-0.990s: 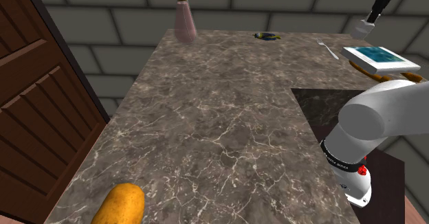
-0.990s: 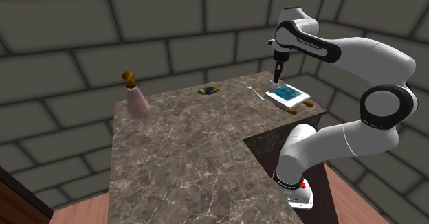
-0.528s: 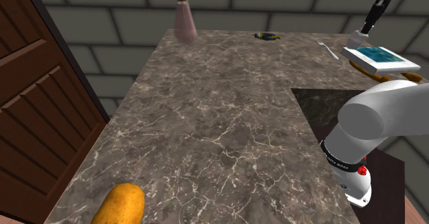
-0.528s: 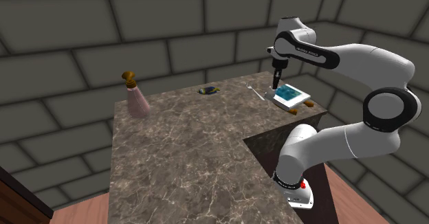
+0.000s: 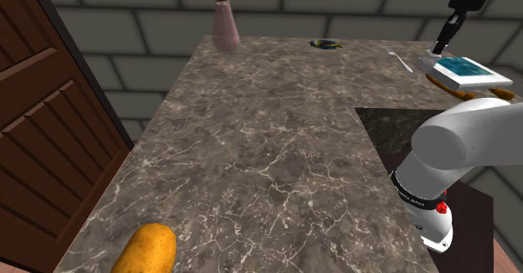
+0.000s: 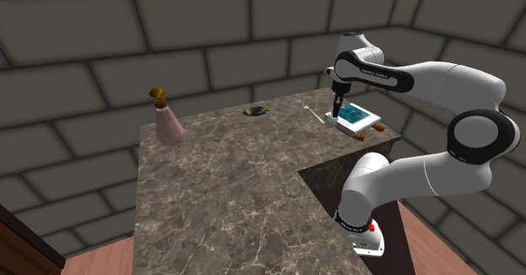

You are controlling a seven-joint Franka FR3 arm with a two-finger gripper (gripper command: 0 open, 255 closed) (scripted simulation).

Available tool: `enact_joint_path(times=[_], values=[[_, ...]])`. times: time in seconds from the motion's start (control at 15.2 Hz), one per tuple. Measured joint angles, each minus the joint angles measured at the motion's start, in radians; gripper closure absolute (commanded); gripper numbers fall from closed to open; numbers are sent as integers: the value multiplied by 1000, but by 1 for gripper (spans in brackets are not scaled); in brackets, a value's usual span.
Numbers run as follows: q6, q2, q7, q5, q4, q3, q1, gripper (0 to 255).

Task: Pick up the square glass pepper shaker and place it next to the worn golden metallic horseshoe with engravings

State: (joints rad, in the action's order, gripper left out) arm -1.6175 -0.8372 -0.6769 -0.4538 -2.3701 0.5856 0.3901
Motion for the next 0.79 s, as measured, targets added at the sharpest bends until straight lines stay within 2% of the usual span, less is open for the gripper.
enact_joint_path(times=[0.53, 0.79], values=[[-100, -8, 12, -36, -106, 41, 12, 255], [-116, -8, 15, -41, -122, 47, 14, 255]])
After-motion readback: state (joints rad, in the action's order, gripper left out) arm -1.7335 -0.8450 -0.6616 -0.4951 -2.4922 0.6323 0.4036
